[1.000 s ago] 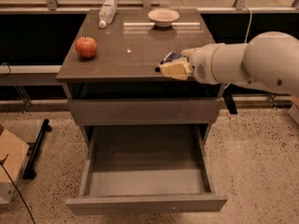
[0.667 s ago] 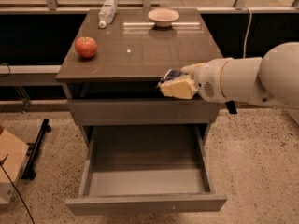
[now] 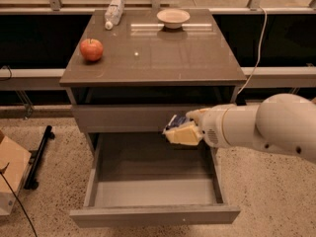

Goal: Place rxbar blueberry into middle drawer

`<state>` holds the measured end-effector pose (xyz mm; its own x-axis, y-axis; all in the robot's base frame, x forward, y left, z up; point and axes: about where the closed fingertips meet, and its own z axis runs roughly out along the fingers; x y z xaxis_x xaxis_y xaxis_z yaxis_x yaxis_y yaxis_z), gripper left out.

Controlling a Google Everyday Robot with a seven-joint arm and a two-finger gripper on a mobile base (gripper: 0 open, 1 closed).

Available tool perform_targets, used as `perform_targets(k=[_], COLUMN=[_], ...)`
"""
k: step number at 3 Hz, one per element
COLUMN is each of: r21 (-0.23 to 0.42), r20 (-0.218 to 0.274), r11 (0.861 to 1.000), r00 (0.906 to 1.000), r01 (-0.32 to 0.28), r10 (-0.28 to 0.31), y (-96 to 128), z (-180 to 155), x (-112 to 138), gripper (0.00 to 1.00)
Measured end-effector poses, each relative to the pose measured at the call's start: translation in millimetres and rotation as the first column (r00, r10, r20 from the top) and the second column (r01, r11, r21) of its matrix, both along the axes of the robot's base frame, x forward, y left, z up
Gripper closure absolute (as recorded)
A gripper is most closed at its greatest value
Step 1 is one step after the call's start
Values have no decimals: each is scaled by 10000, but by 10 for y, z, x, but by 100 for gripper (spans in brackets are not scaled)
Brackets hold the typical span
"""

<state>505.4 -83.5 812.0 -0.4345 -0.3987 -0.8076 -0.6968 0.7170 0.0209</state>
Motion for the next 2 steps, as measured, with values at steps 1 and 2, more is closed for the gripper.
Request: perform_targets(k=[1,2], r21=[156,583], r20=[-332,-353], r11=[9990,9945], r00=[9986,9958], r01=[410,867], r10=[-404,-847], y=[-77,-192], z=[-621,-1073], x=[54,198], gripper=[100,100])
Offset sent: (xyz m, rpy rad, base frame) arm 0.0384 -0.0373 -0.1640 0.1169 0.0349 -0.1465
